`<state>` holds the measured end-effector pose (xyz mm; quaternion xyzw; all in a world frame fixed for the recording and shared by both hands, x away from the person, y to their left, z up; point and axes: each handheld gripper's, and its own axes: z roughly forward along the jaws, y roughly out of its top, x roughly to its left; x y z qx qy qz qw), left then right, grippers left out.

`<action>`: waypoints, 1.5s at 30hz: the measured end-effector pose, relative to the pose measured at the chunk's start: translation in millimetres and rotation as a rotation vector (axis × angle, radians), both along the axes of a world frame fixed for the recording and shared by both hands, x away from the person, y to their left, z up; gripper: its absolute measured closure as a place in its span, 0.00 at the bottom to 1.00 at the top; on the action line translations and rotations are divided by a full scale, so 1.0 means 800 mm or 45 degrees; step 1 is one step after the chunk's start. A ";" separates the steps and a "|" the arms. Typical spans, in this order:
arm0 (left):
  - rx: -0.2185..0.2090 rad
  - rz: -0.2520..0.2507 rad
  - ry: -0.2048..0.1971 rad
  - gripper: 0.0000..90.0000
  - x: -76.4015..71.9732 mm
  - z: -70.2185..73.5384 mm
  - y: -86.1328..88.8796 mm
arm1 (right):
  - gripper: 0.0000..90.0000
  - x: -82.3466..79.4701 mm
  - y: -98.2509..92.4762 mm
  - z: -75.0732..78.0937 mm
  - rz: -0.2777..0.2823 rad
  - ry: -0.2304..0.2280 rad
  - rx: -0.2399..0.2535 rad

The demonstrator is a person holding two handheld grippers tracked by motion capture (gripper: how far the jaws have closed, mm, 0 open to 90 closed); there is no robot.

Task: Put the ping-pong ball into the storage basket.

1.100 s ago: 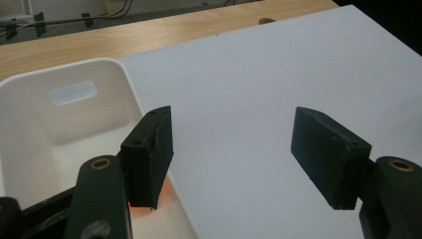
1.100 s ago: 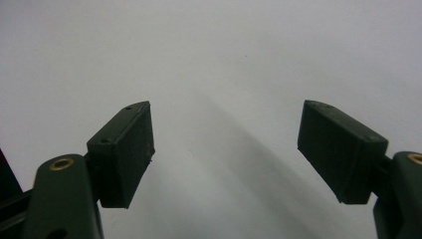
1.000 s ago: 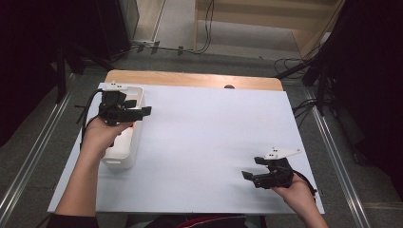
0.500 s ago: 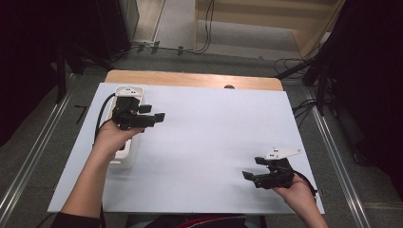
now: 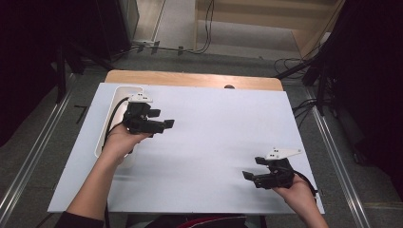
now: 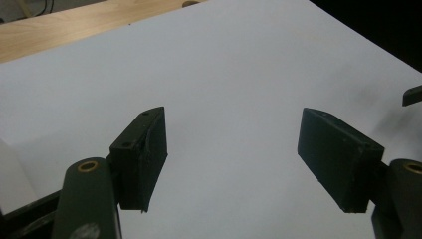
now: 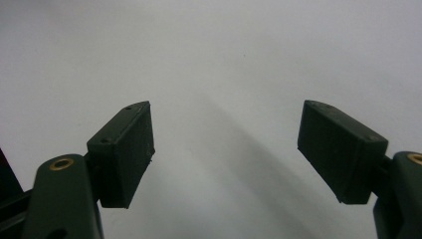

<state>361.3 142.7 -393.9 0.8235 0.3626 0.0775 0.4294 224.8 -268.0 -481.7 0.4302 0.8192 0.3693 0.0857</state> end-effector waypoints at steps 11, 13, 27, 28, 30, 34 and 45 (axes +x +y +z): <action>-0.038 -0.015 0.013 0.30 -0.006 -0.008 0.001 | 0.23 0.000 -0.001 0.000 0.006 -0.009 -0.004; -0.040 -0.016 0.010 0.30 -0.009 -0.010 0.001 | 0.23 0.000 -0.001 0.000 0.009 -0.015 -0.004; 0.028 -0.024 -0.015 0.30 -0.026 -0.023 -0.004 | 0.23 0.000 0.001 0.000 0.009 -0.008 -0.006; 0.025 -0.029 -0.012 0.30 -0.028 -0.023 -0.004 | 0.23 0.000 0.001 0.000 0.010 -0.009 -0.006; 0.018 -0.039 -0.009 0.30 -0.031 -0.023 -0.004 | 0.23 0.000 0.000 0.000 0.009 -0.009 -0.006; 0.004 -0.043 -0.013 0.30 -0.036 -0.026 -0.005 | 0.23 0.000 0.001 0.000 0.007 -0.008 -0.007; -0.006 -0.076 -0.031 0.30 -0.052 -0.031 -0.003 | 0.23 0.000 0.002 0.000 0.010 -0.003 -0.011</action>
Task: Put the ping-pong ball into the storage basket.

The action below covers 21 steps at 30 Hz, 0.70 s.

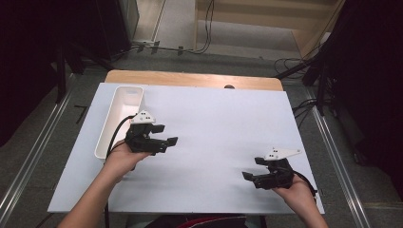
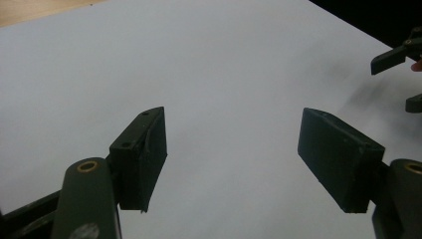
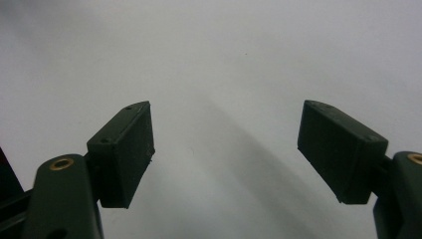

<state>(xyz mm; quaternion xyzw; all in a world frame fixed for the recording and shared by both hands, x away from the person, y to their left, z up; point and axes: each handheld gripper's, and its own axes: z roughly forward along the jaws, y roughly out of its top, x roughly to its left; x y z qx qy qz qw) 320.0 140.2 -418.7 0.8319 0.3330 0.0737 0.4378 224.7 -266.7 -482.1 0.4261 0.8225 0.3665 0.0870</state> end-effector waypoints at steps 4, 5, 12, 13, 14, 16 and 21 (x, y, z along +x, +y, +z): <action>0.026 -0.010 -0.030 0.30 -0.005 -0.007 0.000 | 0.23 0.000 0.000 0.000 -0.003 0.007 0.000; 0.029 -0.010 -0.024 0.30 -0.006 -0.008 0.000 | 0.23 0.000 0.000 0.000 -0.003 0.007 0.000; 0.049 -0.050 -0.039 0.30 -0.014 -0.014 -0.001 | 0.23 0.000 0.000 0.000 0.001 0.000 -0.001; 0.039 -0.051 -0.040 0.30 -0.015 -0.015 -0.001 | 0.23 0.000 0.000 0.000 -0.003 0.006 0.000; 0.036 -0.051 -0.039 0.30 -0.015 -0.016 -0.001 | 0.23 0.000 0.000 0.000 -0.002 0.006 -0.001; 0.045 -0.047 -0.051 0.30 -0.018 -0.017 -0.001 | 0.23 0.000 0.001 0.000 -0.003 0.006 -0.001; 0.039 -0.062 -0.037 0.30 -0.022 -0.023 -0.001 | 0.23 -0.001 0.000 0.000 -0.003 0.006 -0.003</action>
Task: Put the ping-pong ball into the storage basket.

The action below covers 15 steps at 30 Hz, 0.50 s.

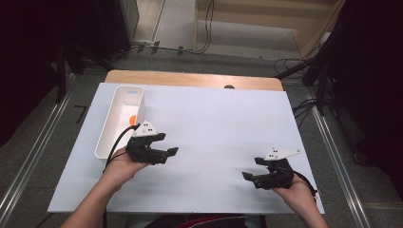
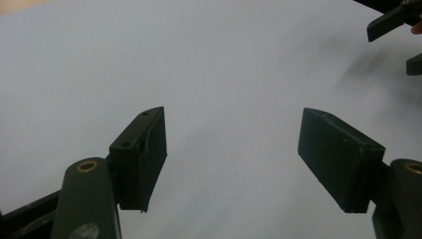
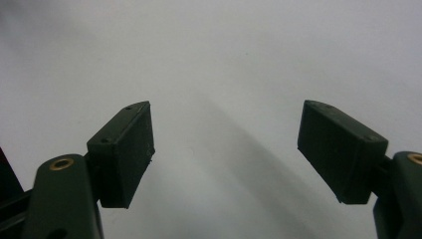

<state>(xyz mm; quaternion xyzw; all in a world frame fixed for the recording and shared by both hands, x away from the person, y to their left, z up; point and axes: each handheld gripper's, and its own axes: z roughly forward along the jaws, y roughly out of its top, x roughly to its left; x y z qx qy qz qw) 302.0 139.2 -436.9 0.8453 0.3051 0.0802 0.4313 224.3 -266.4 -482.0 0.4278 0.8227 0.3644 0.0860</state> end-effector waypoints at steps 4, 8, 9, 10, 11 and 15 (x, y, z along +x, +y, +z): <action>0.001 -0.017 0.004 0.30 -0.003 -0.004 0.000 | 0.23 0.000 0.000 0.000 -0.001 0.000 0.001; 0.015 -0.034 -0.017 0.30 -0.010 -0.007 -0.001 | 0.23 0.000 0.000 0.000 -0.001 0.001 0.000; 0.015 -0.043 -0.017 0.30 -0.012 -0.007 -0.001 | 0.23 0.000 -0.001 0.000 0.001 -0.004 0.000; 0.015 -0.044 -0.016 0.30 -0.013 -0.007 -0.001 | 0.23 0.000 -0.001 0.000 0.000 -0.005 0.001; 0.011 -0.047 -0.017 0.30 -0.014 -0.007 -0.001 | 0.23 0.000 -0.001 0.000 0.000 -0.005 0.001; 0.013 -0.065 -0.013 0.30 -0.019 -0.008 0.000 | 0.23 0.000 0.000 0.000 -0.002 -0.007 0.001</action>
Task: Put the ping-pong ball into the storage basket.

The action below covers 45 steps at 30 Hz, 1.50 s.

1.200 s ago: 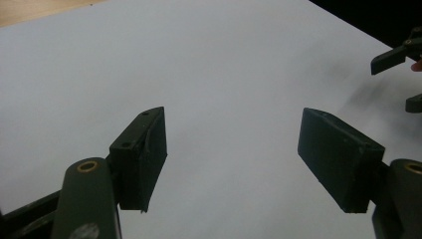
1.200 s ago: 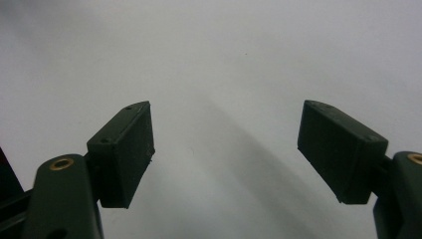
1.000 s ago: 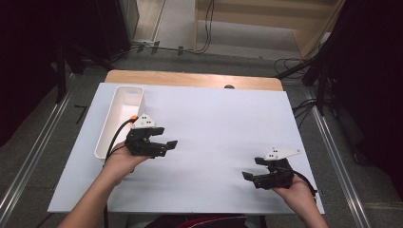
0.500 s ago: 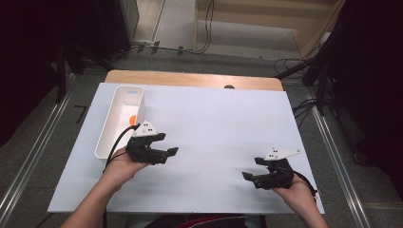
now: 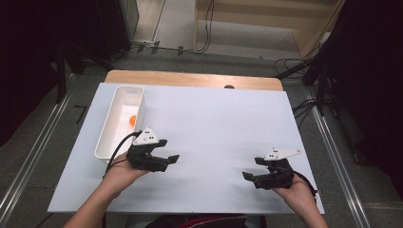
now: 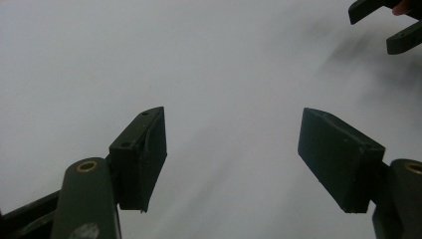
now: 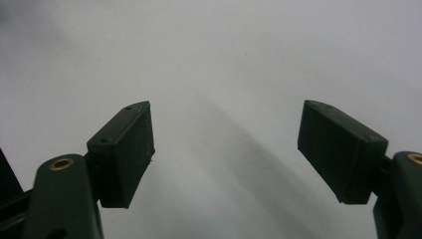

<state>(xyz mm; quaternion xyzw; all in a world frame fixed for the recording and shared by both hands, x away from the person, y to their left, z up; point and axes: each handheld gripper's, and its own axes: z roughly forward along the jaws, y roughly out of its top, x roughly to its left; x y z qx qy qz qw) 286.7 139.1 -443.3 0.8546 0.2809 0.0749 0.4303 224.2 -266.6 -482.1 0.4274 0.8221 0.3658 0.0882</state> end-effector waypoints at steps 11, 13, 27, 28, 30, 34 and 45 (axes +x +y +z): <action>0.014 -0.034 0.024 0.30 -0.009 -0.012 0.003 | 0.23 0.000 0.000 0.000 0.000 0.007 0.000; 0.020 -0.039 0.027 0.30 -0.009 -0.014 0.004 | 0.23 0.000 0.000 0.000 0.002 0.002 0.000; 0.023 -0.071 0.057 0.30 -0.017 -0.028 0.018 | 0.23 0.000 0.000 0.000 -0.003 -0.001 0.004; 0.028 -0.076 0.057 0.30 -0.018 -0.029 0.019 | 0.23 0.000 0.000 0.000 -0.001 -0.002 0.003; 0.037 -0.087 0.054 0.30 -0.021 -0.030 0.021 | 0.23 0.000 0.000 0.000 0.001 0.000 0.002; 0.071 -0.107 0.049 0.30 -0.024 -0.034 0.025 | 0.23 0.000 0.000 0.000 0.002 0.002 0.004; 0.075 -0.093 0.050 0.30 -0.030 -0.035 0.040 | 0.23 0.000 0.001 0.000 -0.004 0.004 0.001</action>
